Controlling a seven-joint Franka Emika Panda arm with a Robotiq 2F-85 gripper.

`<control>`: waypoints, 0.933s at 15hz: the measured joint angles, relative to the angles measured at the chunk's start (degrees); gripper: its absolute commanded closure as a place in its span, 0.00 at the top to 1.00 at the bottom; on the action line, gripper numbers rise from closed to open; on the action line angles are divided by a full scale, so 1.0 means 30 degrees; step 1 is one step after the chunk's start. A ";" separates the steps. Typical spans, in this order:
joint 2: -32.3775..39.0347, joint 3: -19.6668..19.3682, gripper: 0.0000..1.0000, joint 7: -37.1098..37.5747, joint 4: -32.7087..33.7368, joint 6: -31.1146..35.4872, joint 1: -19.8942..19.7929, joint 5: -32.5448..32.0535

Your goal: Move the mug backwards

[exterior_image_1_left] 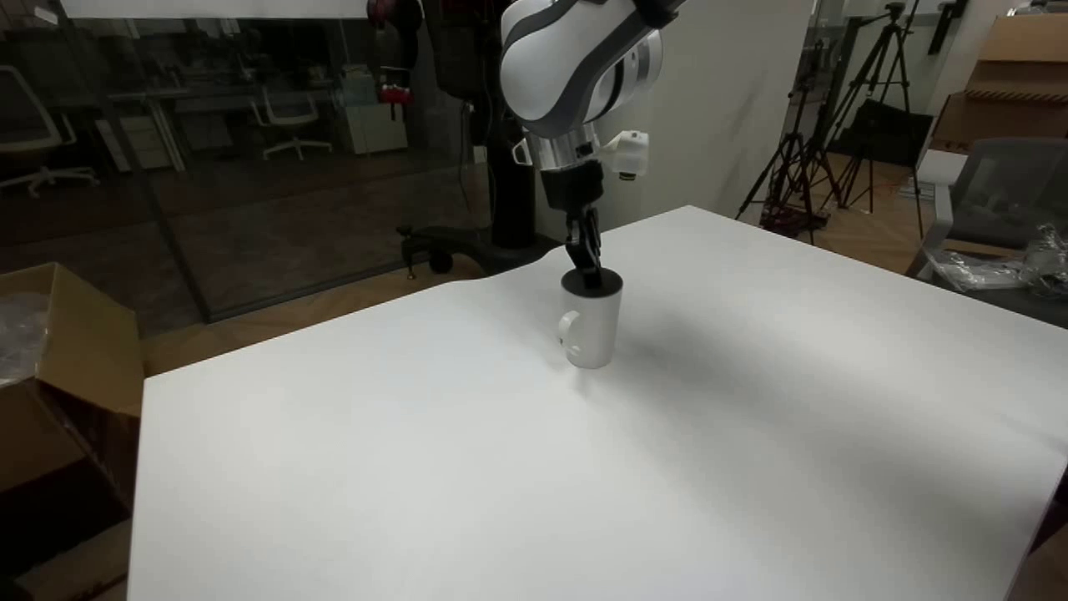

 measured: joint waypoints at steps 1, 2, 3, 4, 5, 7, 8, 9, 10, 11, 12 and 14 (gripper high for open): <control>-0.0181 0.0221 0.02 -0.0004 -0.0344 0.0091 0.0002 0.0065; -0.0443 0.0492 0.02 -0.0004 -0.0865 0.0229 0.0019 0.0214; -0.0821 0.0788 0.02 0.0007 -0.1561 0.0379 0.0058 0.0380; -0.1280 0.1078 0.02 0.0058 -0.2353 0.0497 0.0120 0.0562; -0.1821 0.1335 0.02 0.0164 -0.3248 0.0624 0.0221 0.0785; -0.3024 0.1572 0.02 0.1140 -0.5147 0.0982 0.0621 0.1006; -0.3685 0.1581 0.02 0.2008 -0.6152 0.1239 0.0880 0.1041; -0.4347 0.1527 0.02 0.3169 -0.7160 0.1543 0.1153 0.1034; -0.5023 0.1423 0.02 0.4284 -0.8168 0.1904 0.1411 0.1032; -0.5708 0.1324 0.02 0.5326 -0.9186 0.2309 0.1616 0.1027; -0.6426 0.1210 0.02 0.6332 -1.0266 0.2759 0.1771 0.1031; -0.7827 0.0916 0.02 0.8076 -1.2419 0.3816 0.1945 0.1030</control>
